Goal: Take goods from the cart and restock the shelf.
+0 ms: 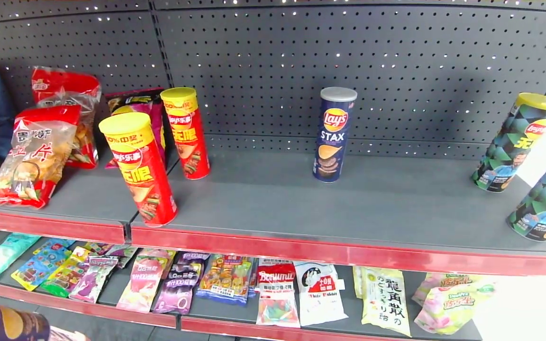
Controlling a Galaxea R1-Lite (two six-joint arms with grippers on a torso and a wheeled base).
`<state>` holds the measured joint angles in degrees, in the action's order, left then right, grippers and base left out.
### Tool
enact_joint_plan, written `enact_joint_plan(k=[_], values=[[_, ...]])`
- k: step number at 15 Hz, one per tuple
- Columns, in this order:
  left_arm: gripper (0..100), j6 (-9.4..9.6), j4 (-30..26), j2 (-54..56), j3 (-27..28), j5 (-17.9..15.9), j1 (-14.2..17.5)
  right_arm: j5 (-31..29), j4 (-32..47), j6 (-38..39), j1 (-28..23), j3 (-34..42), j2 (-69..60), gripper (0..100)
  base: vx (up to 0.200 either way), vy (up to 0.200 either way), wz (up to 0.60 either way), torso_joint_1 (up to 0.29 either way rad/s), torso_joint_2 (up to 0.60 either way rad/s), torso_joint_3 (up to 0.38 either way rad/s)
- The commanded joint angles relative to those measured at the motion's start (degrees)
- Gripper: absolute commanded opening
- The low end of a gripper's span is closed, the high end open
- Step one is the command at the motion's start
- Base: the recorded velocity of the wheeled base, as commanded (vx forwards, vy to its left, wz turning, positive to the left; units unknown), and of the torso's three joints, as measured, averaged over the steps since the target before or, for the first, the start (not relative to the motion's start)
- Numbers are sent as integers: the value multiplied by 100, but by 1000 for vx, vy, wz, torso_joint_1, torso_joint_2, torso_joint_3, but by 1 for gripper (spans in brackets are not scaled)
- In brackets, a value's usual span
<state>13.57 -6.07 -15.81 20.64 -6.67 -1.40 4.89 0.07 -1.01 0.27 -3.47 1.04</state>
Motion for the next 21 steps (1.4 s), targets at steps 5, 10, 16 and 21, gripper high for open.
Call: enact_joint_plan(k=[5,10,16,21], values=[[0,-495,-70,236,-113,-388,-185,794,-297,-769,342,-3036,4502,100,0,0,0,0,0,0],[0,-1418,80,-493,432,-467,-185,750,-1748,-470,1713,-4021,7095,100,0,0,0,0,0,0],[0,-1401,71,-581,432,-326,-176,1032,-2275,-435,1880,-4988,8817,100,0,0,0,0,0,0],[0,-1278,80,-757,450,-335,-176,1032,-2275,-444,1986,-5822,9740,100,0,0,0,0,0,0]])
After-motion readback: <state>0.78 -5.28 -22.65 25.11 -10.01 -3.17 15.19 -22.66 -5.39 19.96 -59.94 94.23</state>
